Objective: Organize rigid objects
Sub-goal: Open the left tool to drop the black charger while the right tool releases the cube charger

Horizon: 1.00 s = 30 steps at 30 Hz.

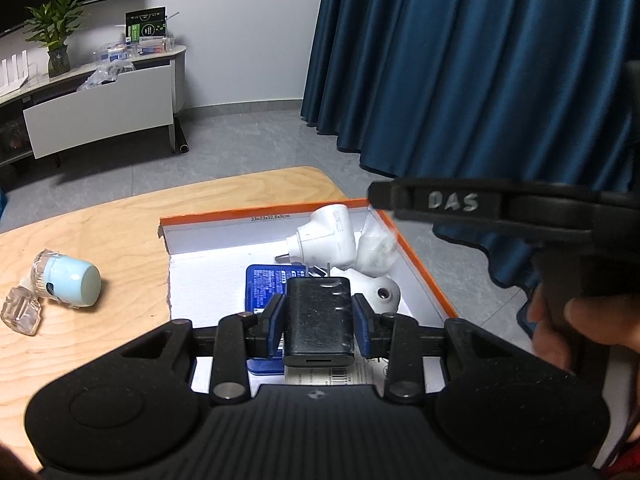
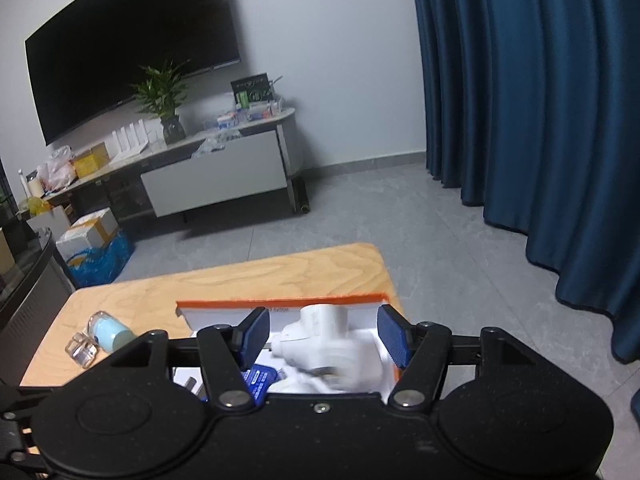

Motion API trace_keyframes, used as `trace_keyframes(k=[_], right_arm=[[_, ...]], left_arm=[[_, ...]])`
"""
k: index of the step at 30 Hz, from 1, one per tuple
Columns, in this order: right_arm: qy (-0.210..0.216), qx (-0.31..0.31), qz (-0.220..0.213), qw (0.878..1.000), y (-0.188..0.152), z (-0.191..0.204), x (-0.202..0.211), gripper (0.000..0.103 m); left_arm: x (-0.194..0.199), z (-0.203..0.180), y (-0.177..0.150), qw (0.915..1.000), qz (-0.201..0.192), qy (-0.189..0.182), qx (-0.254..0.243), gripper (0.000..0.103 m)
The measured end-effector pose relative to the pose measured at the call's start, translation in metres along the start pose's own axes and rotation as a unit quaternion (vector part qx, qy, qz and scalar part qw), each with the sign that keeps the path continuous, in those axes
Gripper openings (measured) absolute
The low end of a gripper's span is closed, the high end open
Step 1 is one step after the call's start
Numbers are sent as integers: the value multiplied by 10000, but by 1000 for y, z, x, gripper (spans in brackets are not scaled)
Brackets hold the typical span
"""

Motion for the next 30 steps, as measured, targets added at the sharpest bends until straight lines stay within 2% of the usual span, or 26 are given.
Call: trace_keyframes(k=[7,10,11,13,14,17,24,30], right_arm=[[-22,-46,-285,9996,4,-7,25,73],[-9,-89,-349,9993,4,-8,34,73],[-6,-78,-354,9993,3,-8,36,73],[1,-43,-378,9993,3,-7,40,73],[0,-21,-396,9992,2,-6,43,73],[-11,57,-462,9989,-1,-1,49,74],[121,116,-445,9989,-6,16,59,77],[218,258,-317,9989,-17,37,60,80]], left_arm=[[-4,-6,2,9999,-14,-108,-19,36],[-5,-12,4,9994,-110,-311,-45,37],[-6,-12,5,9992,-107,-394,-15,38],[-8,-11,4,9991,-49,-423,51,46],[-7,-11,3,9992,-56,-384,73,52],[-1,-7,2,9995,-75,-283,111,53],[21,11,-1,9991,13,346,230,78],[41,36,-12,9957,97,803,440,84]])
Point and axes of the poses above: each gripper's, at about its wrist camera, not at the fingertips, and x roughly against the way its jaws point, z to its left, y to its top, the point moved 1 cm from there along -x, roughly the way its jaws point, and after that the axes turned 14 degrees about -x, right-handed, at the moved point
